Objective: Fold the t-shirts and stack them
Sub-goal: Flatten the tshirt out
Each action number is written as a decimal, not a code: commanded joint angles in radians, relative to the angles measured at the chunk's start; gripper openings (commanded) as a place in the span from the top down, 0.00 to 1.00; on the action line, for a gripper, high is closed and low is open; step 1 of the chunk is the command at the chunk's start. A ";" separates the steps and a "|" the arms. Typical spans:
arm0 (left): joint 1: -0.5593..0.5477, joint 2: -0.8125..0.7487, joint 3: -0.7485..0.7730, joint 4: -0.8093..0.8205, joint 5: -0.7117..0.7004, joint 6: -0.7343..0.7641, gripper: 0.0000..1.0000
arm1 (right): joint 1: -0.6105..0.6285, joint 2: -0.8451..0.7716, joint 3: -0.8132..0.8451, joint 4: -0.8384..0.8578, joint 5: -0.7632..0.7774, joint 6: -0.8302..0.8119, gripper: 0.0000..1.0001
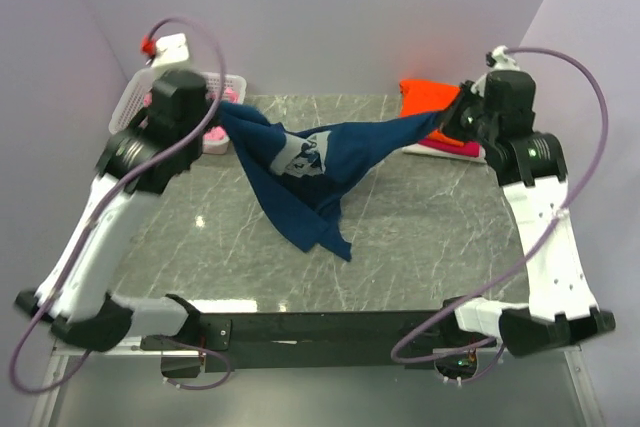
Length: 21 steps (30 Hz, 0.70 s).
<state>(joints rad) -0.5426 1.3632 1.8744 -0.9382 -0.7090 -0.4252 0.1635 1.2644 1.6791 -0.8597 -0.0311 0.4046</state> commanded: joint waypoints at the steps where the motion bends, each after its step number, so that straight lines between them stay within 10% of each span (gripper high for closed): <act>1: -0.002 -0.202 -0.174 0.163 -0.037 0.031 1.00 | -0.016 -0.121 -0.077 0.002 0.106 -0.021 1.00; 8: -0.002 -0.395 -0.354 0.141 -0.026 -0.009 1.00 | -0.058 -0.206 -0.208 -0.016 0.171 -0.013 1.00; 21: -0.002 -0.497 -0.454 0.247 0.152 0.017 1.00 | -0.090 -0.038 0.082 0.116 0.225 -0.066 1.00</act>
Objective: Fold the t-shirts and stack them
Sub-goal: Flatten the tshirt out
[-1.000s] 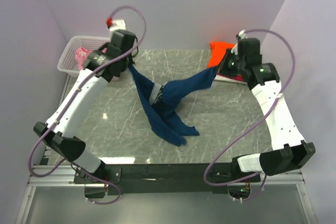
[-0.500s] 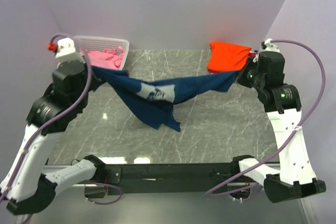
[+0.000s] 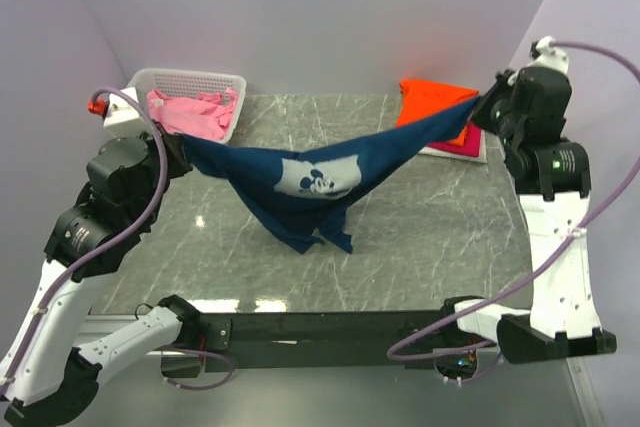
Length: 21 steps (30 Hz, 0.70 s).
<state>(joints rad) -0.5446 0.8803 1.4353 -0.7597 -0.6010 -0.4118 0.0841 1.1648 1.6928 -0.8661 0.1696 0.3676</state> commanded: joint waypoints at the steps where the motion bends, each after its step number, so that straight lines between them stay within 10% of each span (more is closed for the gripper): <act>1: 0.000 -0.006 -0.025 0.044 0.052 -0.010 1.00 | -0.010 0.129 0.099 0.133 0.010 -0.024 1.00; 8: 0.000 0.039 -0.238 -0.076 0.107 -0.261 1.00 | 0.006 0.524 0.260 0.096 -0.228 0.039 1.00; 12: 0.000 0.057 -0.367 -0.079 0.167 -0.326 0.99 | 0.071 0.728 0.297 -0.005 -0.311 -0.002 0.65; 21: 0.002 0.187 -0.477 -0.059 0.165 -0.311 1.00 | 0.368 0.445 -0.266 0.214 -0.467 -0.036 0.44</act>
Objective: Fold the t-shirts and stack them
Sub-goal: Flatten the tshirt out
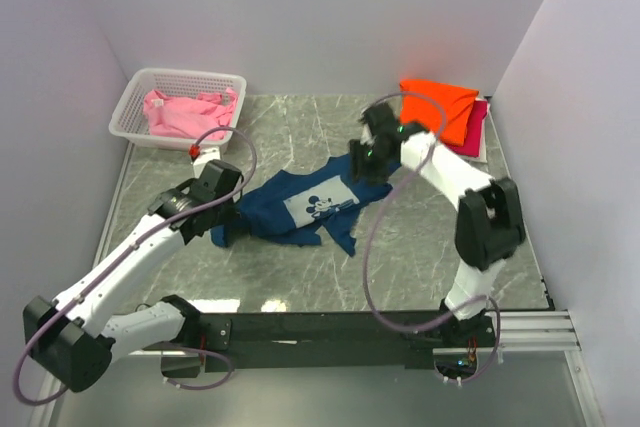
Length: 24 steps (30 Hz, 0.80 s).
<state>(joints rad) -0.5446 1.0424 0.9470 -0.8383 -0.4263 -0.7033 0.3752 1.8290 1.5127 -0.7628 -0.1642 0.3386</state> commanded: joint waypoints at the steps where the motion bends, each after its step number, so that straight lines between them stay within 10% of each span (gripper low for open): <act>1: 0.002 0.051 0.019 0.019 -0.025 -0.018 1.00 | 0.120 -0.241 -0.183 0.138 -0.158 0.026 0.44; 24: 0.061 0.165 0.119 -0.005 0.015 0.076 1.00 | 0.344 -0.057 -0.425 0.424 -0.202 0.184 0.44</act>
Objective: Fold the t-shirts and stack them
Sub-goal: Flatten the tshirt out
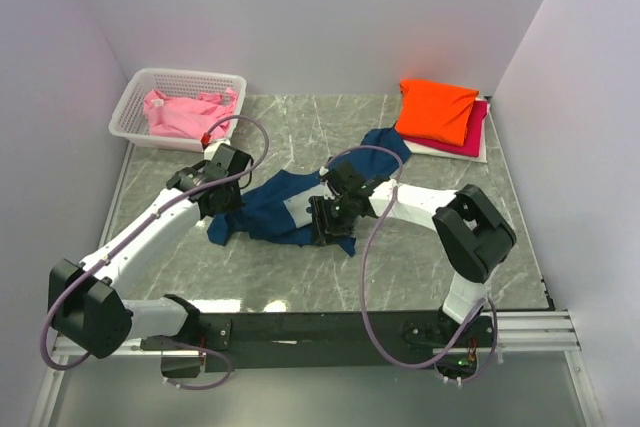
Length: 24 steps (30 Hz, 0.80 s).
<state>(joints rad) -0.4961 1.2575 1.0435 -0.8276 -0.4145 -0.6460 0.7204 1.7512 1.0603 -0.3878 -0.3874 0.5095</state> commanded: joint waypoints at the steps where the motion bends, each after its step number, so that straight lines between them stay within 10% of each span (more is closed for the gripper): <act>1: 0.020 -0.055 0.021 -0.021 0.003 0.022 1.00 | 0.001 0.028 0.029 0.055 0.021 0.018 0.44; 11: 0.065 -0.079 0.001 -0.019 0.016 0.046 1.00 | 0.007 0.099 0.030 0.115 -0.028 0.041 0.50; 17: 0.083 -0.076 -0.008 0.010 0.017 0.060 1.00 | 0.005 0.111 0.078 0.078 -0.027 0.032 0.97; 24: 0.099 -0.082 0.032 0.007 -0.009 0.074 1.00 | -0.070 -0.122 0.105 -0.152 0.071 -0.012 1.00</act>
<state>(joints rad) -0.4019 1.1995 1.0382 -0.8368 -0.4065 -0.5911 0.7029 1.7973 1.1126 -0.4053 -0.3729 0.5289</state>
